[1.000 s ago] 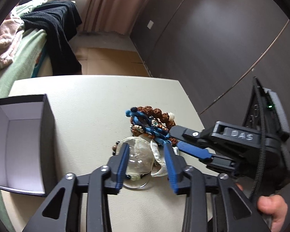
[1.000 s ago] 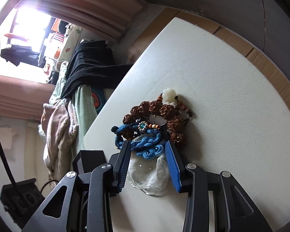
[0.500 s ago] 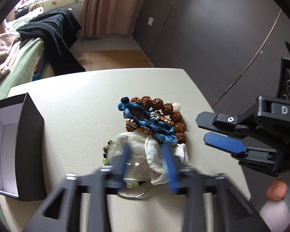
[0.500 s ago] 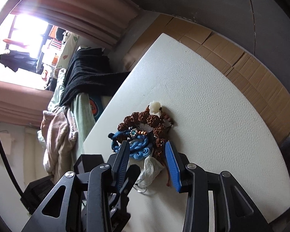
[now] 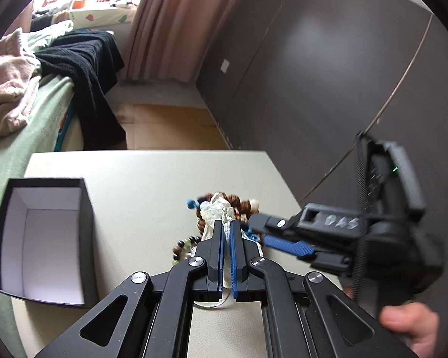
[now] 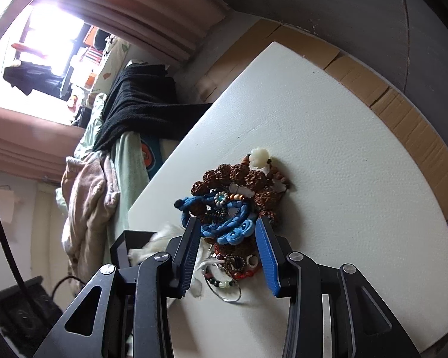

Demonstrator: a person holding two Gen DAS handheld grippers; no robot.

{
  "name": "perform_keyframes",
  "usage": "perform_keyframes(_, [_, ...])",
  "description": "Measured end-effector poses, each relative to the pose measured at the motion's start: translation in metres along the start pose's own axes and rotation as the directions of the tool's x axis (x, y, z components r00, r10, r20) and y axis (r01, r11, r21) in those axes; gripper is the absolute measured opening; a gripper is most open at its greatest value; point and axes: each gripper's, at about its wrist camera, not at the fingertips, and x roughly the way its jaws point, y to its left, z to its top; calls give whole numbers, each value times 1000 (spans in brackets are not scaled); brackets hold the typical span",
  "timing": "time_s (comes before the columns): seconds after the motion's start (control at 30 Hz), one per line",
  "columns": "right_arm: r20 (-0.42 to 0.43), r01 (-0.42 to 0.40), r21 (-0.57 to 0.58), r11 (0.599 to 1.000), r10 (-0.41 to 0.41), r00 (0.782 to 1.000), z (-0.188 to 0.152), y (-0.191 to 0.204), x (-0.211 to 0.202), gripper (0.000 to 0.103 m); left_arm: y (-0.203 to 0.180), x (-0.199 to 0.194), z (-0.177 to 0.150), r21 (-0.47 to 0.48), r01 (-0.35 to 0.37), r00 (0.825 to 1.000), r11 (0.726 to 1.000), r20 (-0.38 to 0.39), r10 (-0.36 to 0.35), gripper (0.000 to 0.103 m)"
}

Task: Organize jewelry
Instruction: 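Grasp the white cloth pouch with the left tool while the right tool grasps the blue braided bracelet, then carry the pouch and blue bracelet into the black box while both tools open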

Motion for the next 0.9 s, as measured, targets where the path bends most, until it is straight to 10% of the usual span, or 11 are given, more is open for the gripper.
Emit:
perform_keyframes(0.67, [35, 188, -163, 969, -185, 982, 1, 29, 37, 40, 44, -32, 13, -112, -47, 997, 993, 52, 53, 3])
perform_keyframes(0.9, [36, 84, -89, 992, -81, 996, 1, 10, 16, 6, 49, -47, 10, -131, -59, 995, 990, 75, 69, 3])
